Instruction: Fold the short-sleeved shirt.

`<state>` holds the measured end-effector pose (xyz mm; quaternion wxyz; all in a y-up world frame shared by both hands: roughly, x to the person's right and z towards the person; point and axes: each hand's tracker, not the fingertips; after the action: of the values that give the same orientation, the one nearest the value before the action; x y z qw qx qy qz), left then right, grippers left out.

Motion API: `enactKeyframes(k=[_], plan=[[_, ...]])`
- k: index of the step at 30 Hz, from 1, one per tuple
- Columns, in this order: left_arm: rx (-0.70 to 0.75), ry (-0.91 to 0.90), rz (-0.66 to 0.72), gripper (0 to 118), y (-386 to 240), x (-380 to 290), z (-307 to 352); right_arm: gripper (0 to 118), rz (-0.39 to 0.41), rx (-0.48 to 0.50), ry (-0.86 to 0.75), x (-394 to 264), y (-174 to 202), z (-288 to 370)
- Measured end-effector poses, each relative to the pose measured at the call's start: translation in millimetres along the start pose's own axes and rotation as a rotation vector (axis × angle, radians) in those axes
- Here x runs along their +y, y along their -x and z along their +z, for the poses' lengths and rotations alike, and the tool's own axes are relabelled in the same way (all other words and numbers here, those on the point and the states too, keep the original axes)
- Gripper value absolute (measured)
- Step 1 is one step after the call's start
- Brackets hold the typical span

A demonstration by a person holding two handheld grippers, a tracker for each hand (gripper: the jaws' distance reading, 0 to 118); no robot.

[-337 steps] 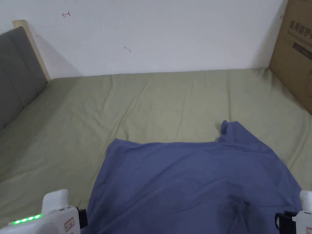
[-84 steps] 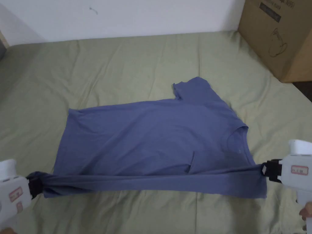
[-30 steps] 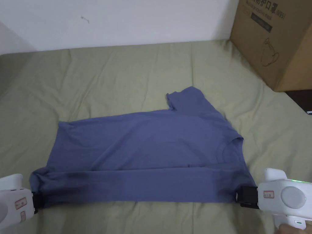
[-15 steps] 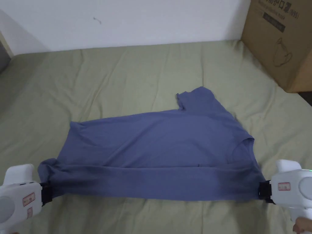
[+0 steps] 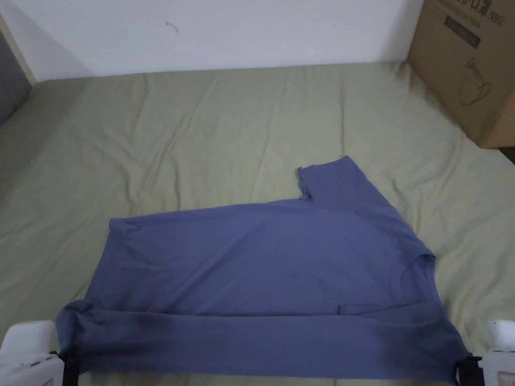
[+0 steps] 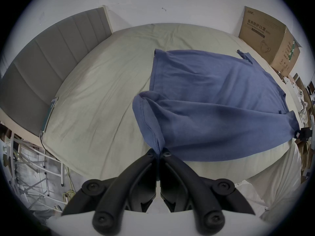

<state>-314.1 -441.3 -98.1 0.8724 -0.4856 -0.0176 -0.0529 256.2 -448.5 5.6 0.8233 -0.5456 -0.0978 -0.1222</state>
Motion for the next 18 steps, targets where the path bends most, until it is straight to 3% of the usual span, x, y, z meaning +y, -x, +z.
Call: enactKeyframes(k=[1,2,4,5,6,9,10,11,12,13,14,15,16,18], plan=[[-0.007,-0.002,0.012,9,0.2,-1.5,-0.2,8,-0.003,-0.009,-0.008,-2.8,2.0,-0.6],[-0.006,-0.007,0.017,24,-0.8,-0.6,1.1,17,-0.004,-0.014,-0.018,-2.9,3.7,-0.2],[0.042,-0.015,0.009,81,-2.6,4.3,6.1,74,0.017,-0.097,-0.047,1.5,8.8,4.6],[0.048,-0.019,0.007,99,-2.1,8.1,10.1,86,0.050,-0.112,-0.070,4.2,11.2,8.8],[0.039,-0.048,0.016,101,-0.9,11.7,16.2,86,0.083,-0.097,-0.108,7.7,13.5,15.7],[-0.033,-0.121,0.065,93,-3.9,27.8,37.0,85,0.141,-0.079,-0.178,24.0,25.7,34.5],[-0.063,-0.132,0.076,80,-6.4,34.5,40.4,82,0.150,-0.060,-0.204,30.0,30.4,38.1],[-0.082,-0.153,0.082,56,-11.8,38.9,46.3,72,0.146,-0.036,-0.227,35.0,34.8,40.0],[-0.096,-0.173,0.089,18,-16.3,43.6,48.5,46,0.139,-0.015,-0.234,41.5,38.9,40.8],[-0.098,-0.178,0.084,2,-20.5,47.9,47.8,28,0.135,-0.007,-0.222,47.3,43.3,39.3],[-0.097,-0.176,0.073,1,-25.4,51.6,43.1,18,0.122,-0.009,-0.206,52.4,48.6,34.9],[-0.090,-0.169,0.061,1,-33.9,52.9,38.7,18,0.087,0.005,-0.200,54.1,52.1,27.5],[-0.089,-0.157,0.051,0,-39.0,55.2,32.1,0,0.046,0.037,-0.194,56.0,53.9,20.5],[-0.107,-0.118,0.045,0,-44.1,57.0,20.1,0,0.005,0.113,-0.131,58.9,56.9,6.4]])
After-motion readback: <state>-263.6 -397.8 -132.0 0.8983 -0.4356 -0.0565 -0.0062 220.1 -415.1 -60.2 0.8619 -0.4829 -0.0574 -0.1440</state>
